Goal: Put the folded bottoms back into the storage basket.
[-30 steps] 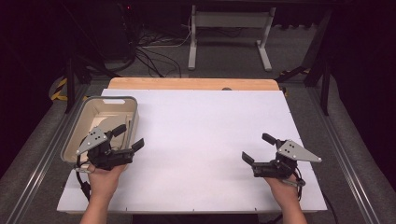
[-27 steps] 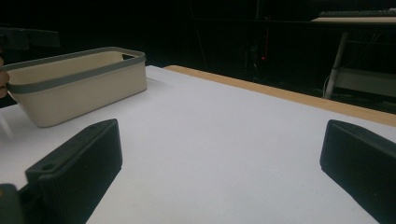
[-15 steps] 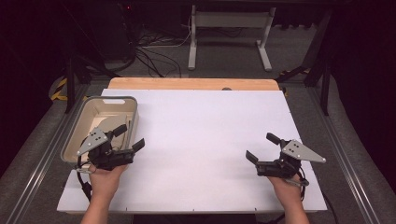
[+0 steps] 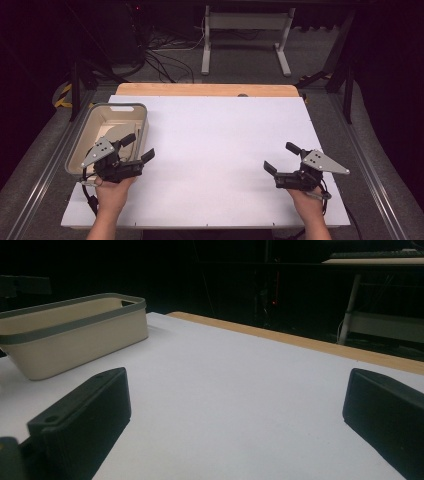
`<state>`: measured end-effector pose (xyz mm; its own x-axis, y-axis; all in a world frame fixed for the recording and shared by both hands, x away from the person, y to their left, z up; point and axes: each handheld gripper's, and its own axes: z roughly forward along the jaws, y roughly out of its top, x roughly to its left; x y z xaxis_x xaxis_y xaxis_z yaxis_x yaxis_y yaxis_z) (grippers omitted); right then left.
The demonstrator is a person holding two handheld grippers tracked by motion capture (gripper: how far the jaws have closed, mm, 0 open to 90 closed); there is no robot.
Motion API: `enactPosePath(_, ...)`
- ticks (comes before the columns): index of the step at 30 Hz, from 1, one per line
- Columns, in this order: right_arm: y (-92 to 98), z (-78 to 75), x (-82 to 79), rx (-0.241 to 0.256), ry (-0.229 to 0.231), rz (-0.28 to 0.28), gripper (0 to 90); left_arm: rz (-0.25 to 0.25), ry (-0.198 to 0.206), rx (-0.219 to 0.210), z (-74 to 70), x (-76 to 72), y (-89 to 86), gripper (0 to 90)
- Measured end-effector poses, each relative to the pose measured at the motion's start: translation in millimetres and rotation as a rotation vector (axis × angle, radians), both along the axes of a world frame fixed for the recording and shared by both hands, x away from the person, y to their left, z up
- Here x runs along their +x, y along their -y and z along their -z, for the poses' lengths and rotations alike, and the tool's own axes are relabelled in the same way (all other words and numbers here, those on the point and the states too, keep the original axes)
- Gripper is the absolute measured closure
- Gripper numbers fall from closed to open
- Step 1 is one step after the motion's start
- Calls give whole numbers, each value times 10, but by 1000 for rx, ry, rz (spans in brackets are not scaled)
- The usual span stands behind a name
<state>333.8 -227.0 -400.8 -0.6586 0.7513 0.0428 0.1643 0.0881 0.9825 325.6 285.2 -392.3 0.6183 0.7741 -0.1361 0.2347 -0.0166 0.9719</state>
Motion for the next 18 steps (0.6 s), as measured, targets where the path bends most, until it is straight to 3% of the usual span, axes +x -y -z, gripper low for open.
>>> enactPosePath(18, 21, -12, -6, 18, 4, 0, 0, -6, -6, 8, 23, -5, -6, 113)
